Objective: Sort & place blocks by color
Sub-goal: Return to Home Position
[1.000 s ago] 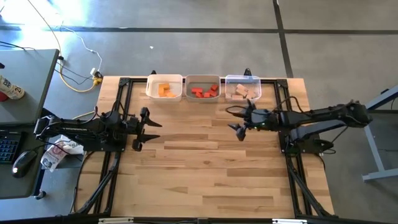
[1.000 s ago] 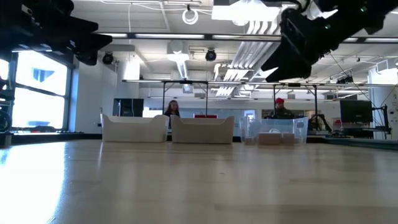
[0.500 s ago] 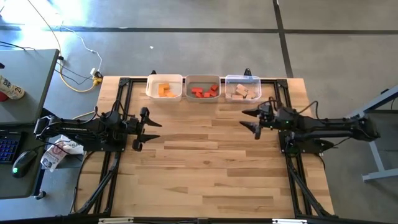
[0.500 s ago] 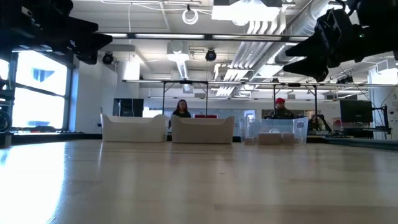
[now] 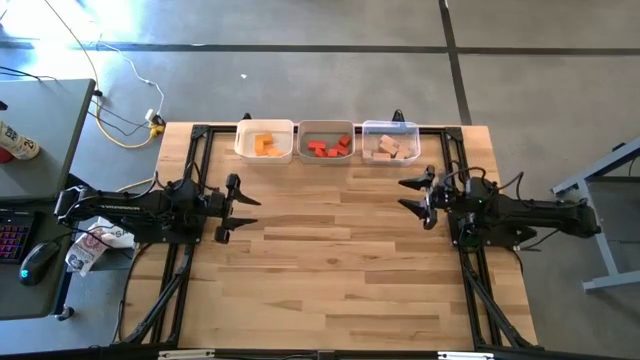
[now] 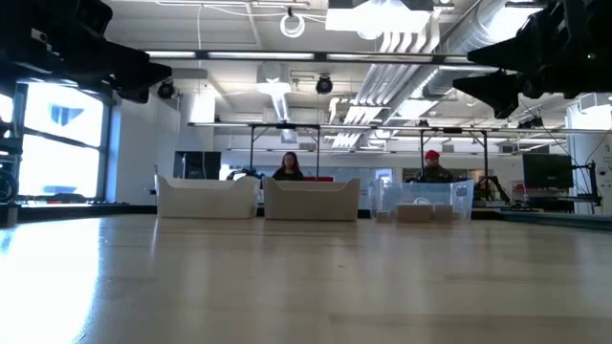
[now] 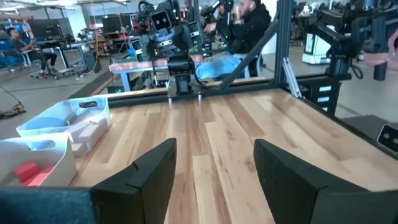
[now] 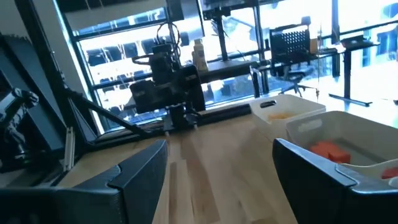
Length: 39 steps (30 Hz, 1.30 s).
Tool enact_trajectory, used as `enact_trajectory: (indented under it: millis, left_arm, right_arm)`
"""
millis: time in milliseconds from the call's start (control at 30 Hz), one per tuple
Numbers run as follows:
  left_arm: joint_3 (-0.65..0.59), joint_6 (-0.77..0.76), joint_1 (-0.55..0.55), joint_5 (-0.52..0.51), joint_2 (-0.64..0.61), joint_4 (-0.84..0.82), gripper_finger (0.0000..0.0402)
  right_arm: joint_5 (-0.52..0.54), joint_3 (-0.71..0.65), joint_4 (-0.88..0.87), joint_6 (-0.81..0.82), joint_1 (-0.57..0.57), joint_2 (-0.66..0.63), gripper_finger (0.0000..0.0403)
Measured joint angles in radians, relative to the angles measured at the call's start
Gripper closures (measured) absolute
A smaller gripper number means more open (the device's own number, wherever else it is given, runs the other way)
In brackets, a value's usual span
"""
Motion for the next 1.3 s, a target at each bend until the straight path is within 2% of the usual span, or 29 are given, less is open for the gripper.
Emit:
enact_trajectory:
  millis: [100,300,533,667,833,1100,1300]
  left_arm:
    - [0.0,0.024,0.0,0.0,0.0,-0.011,0.02]
    - [0.0,0.061,0.0,-0.001,0.0,-0.01,0.02]
    - [0.0,0.123,0.001,-0.1,0.0,-0.02,0.02]
    - [0.0,0.041,0.001,-0.13,0.0,-0.02,0.02]
    - [-0.001,-0.067,0.001,-0.122,0.001,-0.02,0.02]
    - [-0.001,-0.118,0.0,-0.12,-0.005,0.032,0.02]
    - [-0.001,-0.105,0.0,-0.12,-0.086,0.036,0.02]
  right_arm:
    - [0.001,-0.057,0.058,-0.007,0.0,-0.034,0.0126]
    - [0.004,-0.058,0.055,-0.039,0.0,-0.071,0.0126]
    - [0.06,-0.058,0.029,-0.097,0.001,-0.071,0.0126]
    - [0.113,-0.058,-0.016,-0.093,0.0,-0.071,0.0126]
    - [0.112,-0.058,-0.046,-0.034,0.0,-0.071,0.0126]
    - [0.112,-0.058,-0.054,0.009,0.0,-0.071,0.0126]
    - [0.111,-0.058,-0.054,0.009,0.0,-0.071,0.0126]
